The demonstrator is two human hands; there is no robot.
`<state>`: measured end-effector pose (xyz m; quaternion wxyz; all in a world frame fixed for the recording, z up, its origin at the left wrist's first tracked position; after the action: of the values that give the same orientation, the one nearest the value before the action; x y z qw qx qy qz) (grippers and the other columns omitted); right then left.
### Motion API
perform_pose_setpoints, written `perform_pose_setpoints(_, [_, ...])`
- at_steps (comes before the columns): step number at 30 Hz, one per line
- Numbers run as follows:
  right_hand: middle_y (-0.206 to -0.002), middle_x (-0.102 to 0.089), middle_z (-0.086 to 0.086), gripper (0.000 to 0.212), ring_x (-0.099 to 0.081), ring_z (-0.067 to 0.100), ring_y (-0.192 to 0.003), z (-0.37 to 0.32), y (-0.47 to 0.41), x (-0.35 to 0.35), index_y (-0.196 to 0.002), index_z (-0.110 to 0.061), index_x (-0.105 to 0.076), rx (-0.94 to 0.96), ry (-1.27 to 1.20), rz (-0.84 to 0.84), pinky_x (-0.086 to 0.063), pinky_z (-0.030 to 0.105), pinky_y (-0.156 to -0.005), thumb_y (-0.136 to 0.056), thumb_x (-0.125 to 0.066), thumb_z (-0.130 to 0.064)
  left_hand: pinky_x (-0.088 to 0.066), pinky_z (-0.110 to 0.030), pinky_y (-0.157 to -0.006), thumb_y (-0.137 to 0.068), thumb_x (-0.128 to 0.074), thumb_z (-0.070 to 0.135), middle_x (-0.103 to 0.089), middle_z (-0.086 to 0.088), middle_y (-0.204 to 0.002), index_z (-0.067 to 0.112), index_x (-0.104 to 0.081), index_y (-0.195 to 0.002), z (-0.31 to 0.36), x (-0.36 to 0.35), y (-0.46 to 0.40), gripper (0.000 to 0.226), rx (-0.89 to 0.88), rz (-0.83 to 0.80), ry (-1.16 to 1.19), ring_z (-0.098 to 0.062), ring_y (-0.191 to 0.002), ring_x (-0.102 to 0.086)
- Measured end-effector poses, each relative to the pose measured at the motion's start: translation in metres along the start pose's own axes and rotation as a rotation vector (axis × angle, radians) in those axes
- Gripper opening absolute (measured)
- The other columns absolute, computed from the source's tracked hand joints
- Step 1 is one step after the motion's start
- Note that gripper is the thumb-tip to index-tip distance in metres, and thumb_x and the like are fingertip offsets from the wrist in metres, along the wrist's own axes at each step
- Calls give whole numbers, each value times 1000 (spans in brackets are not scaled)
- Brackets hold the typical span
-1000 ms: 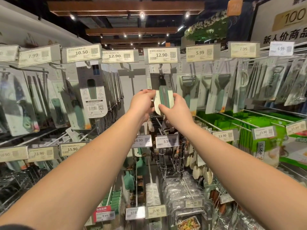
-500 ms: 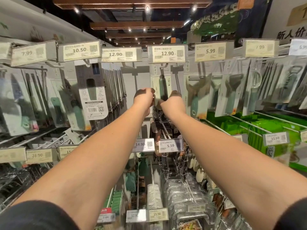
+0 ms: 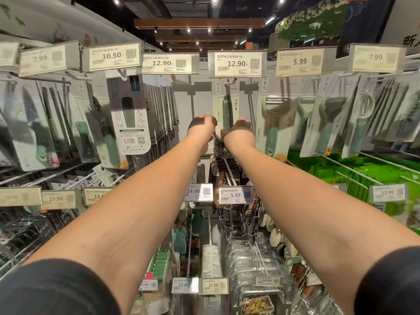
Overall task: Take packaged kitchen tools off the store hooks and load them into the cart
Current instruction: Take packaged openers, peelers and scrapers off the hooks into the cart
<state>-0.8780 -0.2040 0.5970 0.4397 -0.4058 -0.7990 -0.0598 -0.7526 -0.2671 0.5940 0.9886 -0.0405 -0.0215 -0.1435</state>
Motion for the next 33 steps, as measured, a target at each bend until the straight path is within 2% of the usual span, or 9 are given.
perform_pose_setpoints(3, [-147, -37, 18, 74, -51, 35, -128, 2, 5, 1, -150, -7, -21, -24, -53, -12, -49, 43, -90, -96, -61, -37, -52, -40, -96, -99, -40, 15, -54, 1, -77, 19, -52, -76, -1, 5, 3, 26, -8, 8, -42, -22, -87, -54])
perform_pose_setpoints(5, [-148, -35, 18, 78, -49, 34, -130, 6, 15, 2, -153, -5, -17, -9, -73, -26, -48, 41, -93, -97, -60, -39, -52, -34, -78, -98, -45, 14, -54, 1, -78, 19, -52, -76, -3, 12, 8, 24, -35, 5, -66, -21, -80, -54])
perform_pose_setpoints(7, [-138, -43, 17, 63, -56, 32, -117, 10, 30, 4, -146, -2, -32, 46, -164, -31, -49, 36, -82, -98, -59, -33, -47, -28, -68, -95, -51, 11, -57, 2, -79, 21, -53, -77, -7, 22, 23, 21, -59, 1, -54, -17, -74, -54])
perform_pose_setpoints(12, [-131, -49, 3, 52, -63, 14, -88, 25, 81, 14, -141, -13, -42, 238, -347, -56, -52, 26, -66, -94, -59, -29, -56, -36, -90, -93, -56, 8, -70, -5, -109, 21, -67, -99, -33, 56, 82, 18, -93, -39, -21, -20, -97, -70])
perform_pose_setpoints(15, [-129, -53, -2, 50, -61, 10, -96, 31, 126, 8, -142, -17, -46, 343, -328, -140, -53, 24, -74, -96, -57, -34, -57, -28, -84, -94, -60, 7, -73, -4, -110, 18, -68, -106, -59, 87, 130, 18, -73, -48, 14, -16, -93, -71])
perform_pose_setpoints(17, [-125, -56, -3, 46, -61, 9, -95, 30, 160, -7, -139, -20, -50, 395, -334, -223, -51, 22, -70, -97, -57, -35, -57, -27, -88, -95, -61, 11, -73, -1, -110, 23, -69, -103, -81, 113, 163, 17, -74, -16, -37, -14, -96, -72])
perform_pose_setpoints(20, [-118, -59, -1, 42, -59, 13, -101, 25, 213, -53, -136, -19, -53, 472, -266, -409, -49, 30, -88, -96, -58, -34, -53, -25, -88, -96, -60, 13, -73, 0, -110, 27, -69, -99, -130, 163, 207, 16, -14, 101, -150, -12, -96, -69])
perform_pose_setpoints(26, [-131, -58, 3, 42, -56, 19, -121, 6, 342, -174, -136, -17, -55, 685, -14, -807, -40, 26, -93, -98, -58, -33, -41, -23, -80, -96, -62, 20, -66, 3, -105, 19, -69, -111, -246, 284, 298, 16, 245, 281, -534, -13, -97, -60])
perform_pose_setpoints(33, [-105, -59, 4, 25, -58, 22, -100, -29, 518, -290, -107, -19, -66, 827, 92, -1188, -41, 32, -80, -93, -54, -37, -47, -34, -89, -97, -56, 22, -69, -11, -116, 11, -68, -115, -341, 421, 414, 25, 523, 378, -671, -28, -109, -63])
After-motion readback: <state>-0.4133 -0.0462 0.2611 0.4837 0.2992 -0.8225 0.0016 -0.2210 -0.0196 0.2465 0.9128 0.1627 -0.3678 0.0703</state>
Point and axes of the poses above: each hand's wrist, its own y-axis away from the middle knuckle, its own x-axis out of the back of the hand, z = x × y, the point moved 9 cm from there along -y, towards the middle knuckle
